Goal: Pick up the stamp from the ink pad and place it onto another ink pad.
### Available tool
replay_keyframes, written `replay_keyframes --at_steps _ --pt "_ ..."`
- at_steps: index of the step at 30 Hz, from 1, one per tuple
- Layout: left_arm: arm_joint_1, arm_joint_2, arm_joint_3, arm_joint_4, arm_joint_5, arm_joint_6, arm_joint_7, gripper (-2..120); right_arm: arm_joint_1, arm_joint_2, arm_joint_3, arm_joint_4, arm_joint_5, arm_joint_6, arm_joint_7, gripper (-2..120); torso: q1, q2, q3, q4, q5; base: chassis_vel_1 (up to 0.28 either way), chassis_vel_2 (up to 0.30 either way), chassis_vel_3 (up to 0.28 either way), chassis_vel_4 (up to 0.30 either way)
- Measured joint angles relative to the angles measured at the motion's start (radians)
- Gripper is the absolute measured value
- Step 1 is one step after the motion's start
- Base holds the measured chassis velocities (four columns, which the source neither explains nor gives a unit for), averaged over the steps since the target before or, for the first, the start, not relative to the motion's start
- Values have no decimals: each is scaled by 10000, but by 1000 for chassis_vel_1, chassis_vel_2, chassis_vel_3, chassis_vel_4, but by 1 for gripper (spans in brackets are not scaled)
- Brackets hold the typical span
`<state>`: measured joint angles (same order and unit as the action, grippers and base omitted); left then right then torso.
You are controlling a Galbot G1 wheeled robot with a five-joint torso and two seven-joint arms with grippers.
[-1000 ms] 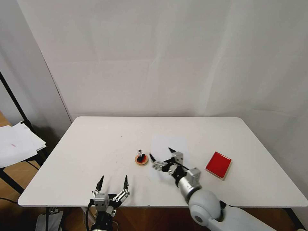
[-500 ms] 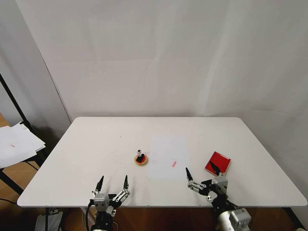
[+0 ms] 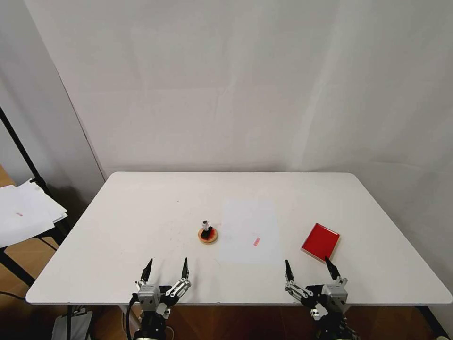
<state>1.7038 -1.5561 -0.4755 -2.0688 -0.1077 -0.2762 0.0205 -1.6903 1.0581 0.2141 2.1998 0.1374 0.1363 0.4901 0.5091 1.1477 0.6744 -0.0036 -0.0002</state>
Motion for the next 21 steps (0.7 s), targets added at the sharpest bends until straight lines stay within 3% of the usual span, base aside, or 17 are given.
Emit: replay_keyframes --at_steps 21 --pt "0 0 0 0 0 0 0 102 317 -48 -61 -172 705 168 -80 100 0 -2 0 0 1 0 0 0 0"
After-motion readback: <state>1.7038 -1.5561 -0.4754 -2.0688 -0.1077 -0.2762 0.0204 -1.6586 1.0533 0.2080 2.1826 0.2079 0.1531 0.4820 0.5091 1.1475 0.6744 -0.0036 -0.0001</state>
